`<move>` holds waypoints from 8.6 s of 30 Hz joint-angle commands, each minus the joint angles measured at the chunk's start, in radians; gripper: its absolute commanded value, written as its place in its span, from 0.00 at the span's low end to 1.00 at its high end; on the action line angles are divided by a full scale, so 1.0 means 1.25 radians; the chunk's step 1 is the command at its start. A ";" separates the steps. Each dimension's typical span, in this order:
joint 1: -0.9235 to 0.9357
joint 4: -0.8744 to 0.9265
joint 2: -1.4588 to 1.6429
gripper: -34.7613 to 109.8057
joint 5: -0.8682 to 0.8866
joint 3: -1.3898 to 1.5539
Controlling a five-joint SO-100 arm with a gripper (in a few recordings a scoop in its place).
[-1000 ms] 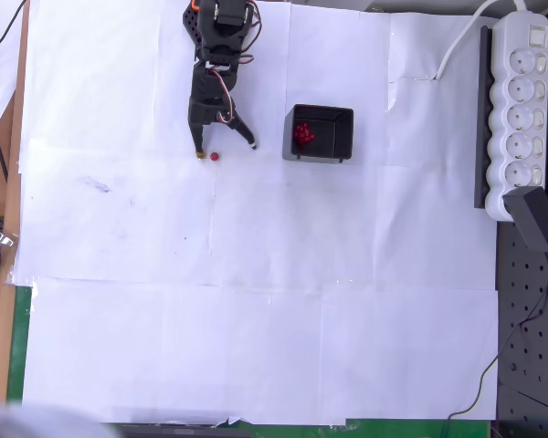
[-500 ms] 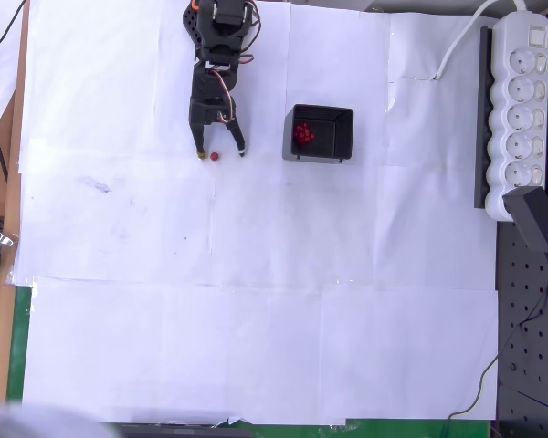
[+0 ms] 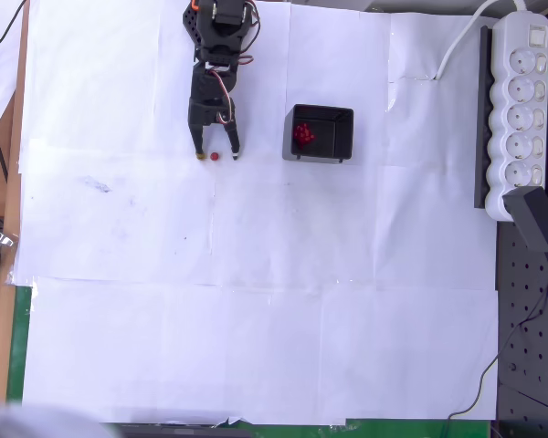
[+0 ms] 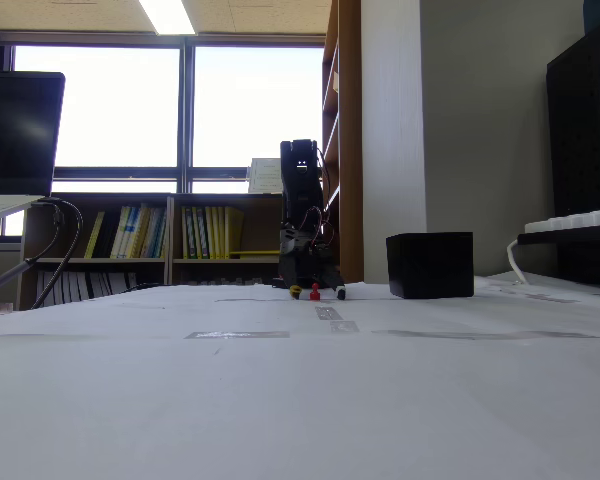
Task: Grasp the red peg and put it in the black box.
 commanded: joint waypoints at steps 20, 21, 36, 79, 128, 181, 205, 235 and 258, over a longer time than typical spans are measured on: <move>0.018 0.001 0.015 0.36 -0.012 0.013; 0.018 0.000 0.015 0.36 -0.012 0.013; 0.016 0.001 0.015 0.24 -0.005 0.015; -0.214 2.181 -0.420 0.24 0.244 1.424; -0.536 2.184 -0.166 0.24 0.498 1.583; -0.086 1.903 -1.549 0.24 0.093 -0.123; -0.076 1.897 -1.549 0.24 0.141 -0.123; -0.076 1.897 -1.549 0.24 0.141 -0.123; -0.076 1.897 -1.549 0.24 0.141 -0.123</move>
